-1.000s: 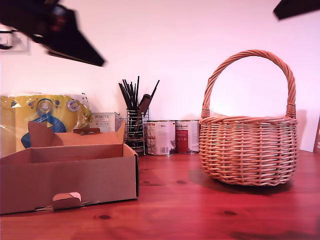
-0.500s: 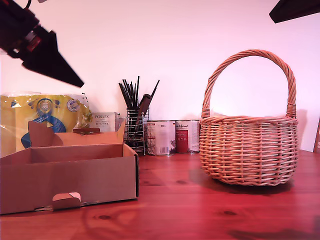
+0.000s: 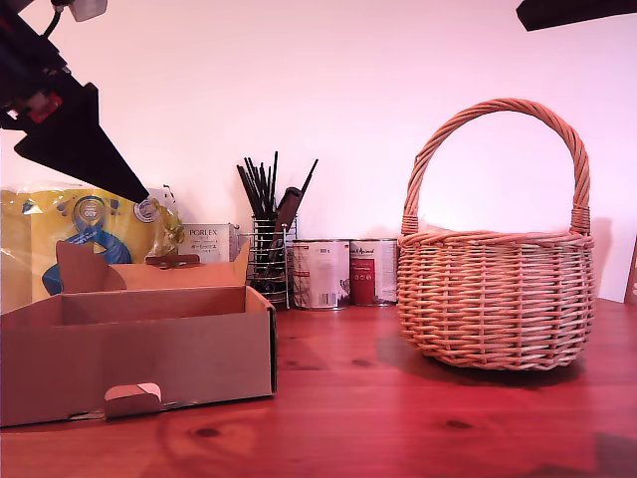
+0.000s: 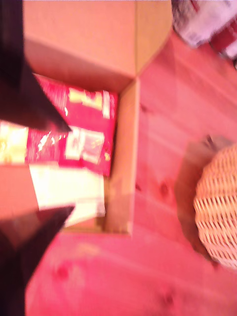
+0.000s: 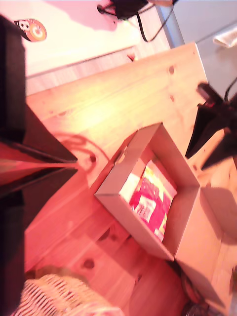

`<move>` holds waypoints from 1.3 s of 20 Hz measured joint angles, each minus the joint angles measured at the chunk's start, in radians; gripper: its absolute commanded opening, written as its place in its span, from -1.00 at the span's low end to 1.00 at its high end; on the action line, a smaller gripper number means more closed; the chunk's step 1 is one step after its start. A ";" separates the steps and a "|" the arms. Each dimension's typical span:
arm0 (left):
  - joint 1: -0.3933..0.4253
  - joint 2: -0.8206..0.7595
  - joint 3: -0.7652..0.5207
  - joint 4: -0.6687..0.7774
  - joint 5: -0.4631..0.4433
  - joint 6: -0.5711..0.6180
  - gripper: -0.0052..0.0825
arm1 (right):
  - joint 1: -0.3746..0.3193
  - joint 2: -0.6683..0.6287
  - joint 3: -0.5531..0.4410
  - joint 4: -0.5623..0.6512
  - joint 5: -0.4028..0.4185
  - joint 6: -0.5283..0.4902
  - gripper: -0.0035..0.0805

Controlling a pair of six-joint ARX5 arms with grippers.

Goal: Move the bags of Easter eggs from the cardboard box on the left into the woven basket on the right side.

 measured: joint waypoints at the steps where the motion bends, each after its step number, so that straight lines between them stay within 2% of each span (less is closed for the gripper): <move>1: 0.000 0.000 0.000 0.014 -0.014 0.002 0.53 | 0.000 0.000 0.000 0.000 0.000 0.000 -0.95; 5: 0.000 0.009 0.000 0.037 -0.023 0.051 0.53 | 0.000 0.000 0.000 0.000 0.000 0.000 -0.95; 8: 0.000 0.084 0.000 0.054 -0.020 0.076 0.53 | 0.000 0.000 0.000 0.000 0.000 0.000 -0.95; 13: 0.000 0.264 0.000 0.211 -0.019 0.076 0.52 | 0.000 0.000 0.000 0.000 0.000 0.000 -0.95; 18: 0.000 0.288 0.000 0.276 0.003 0.069 0.53 | 0.000 0.000 0.000 -0.002 0.000 0.000 -0.95; 22: -0.004 0.288 0.000 0.296 0.001 0.049 0.86 | 0.000 0.000 0.000 -0.002 0.000 0.000 -0.95; 26: -0.019 0.288 0.000 0.329 -0.025 0.032 0.86 | 0.000 0.000 0.000 -0.001 0.000 0.000 -0.95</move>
